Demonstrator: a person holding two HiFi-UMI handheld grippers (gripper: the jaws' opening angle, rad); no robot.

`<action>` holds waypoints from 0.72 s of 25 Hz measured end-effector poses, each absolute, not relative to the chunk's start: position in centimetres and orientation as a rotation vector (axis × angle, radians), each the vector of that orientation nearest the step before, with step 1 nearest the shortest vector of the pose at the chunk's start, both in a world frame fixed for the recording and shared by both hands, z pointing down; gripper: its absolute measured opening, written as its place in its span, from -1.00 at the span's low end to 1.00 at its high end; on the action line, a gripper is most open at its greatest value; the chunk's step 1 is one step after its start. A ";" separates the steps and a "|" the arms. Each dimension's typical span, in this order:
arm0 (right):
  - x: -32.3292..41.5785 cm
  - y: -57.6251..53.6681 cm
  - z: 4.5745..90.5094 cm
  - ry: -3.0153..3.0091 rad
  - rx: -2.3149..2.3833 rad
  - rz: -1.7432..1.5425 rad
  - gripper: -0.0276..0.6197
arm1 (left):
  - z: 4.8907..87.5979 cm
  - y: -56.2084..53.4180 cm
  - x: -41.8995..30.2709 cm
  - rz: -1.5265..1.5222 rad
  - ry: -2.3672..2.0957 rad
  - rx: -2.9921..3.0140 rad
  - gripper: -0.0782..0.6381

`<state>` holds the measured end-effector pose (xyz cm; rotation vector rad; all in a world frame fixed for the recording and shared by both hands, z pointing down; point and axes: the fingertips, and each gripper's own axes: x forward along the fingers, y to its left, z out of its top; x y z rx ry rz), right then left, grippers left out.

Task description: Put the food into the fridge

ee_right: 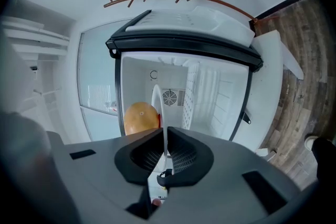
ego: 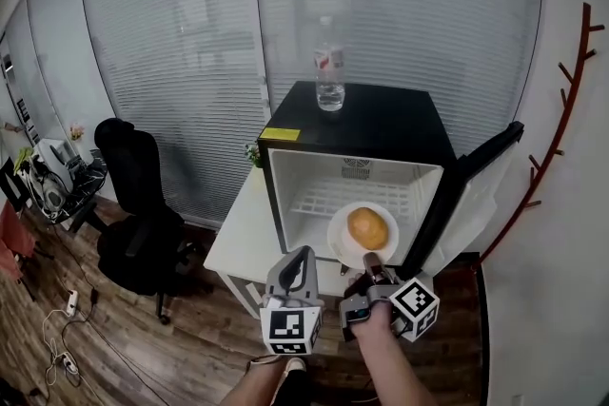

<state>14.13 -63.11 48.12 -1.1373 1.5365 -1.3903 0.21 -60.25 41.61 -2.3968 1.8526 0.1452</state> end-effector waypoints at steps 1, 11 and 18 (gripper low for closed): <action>13.7 -64.0 48.3 1.539 -1.139 -1.391 -0.80 | 41.9 -61.1 -0.3 0.146 1.857 -2.398 -0.71; 8.1 -73.3 49.2 1.519 -1.187 -1.425 -0.80 | 41.3 -69.9 -4.5 0.143 1.814 -2.417 -0.71; 6.2 -78.3 52.0 1.468 -1.269 -1.454 -0.80 | 42.7 -74.1 -5.9 0.146 1.760 -2.465 -0.71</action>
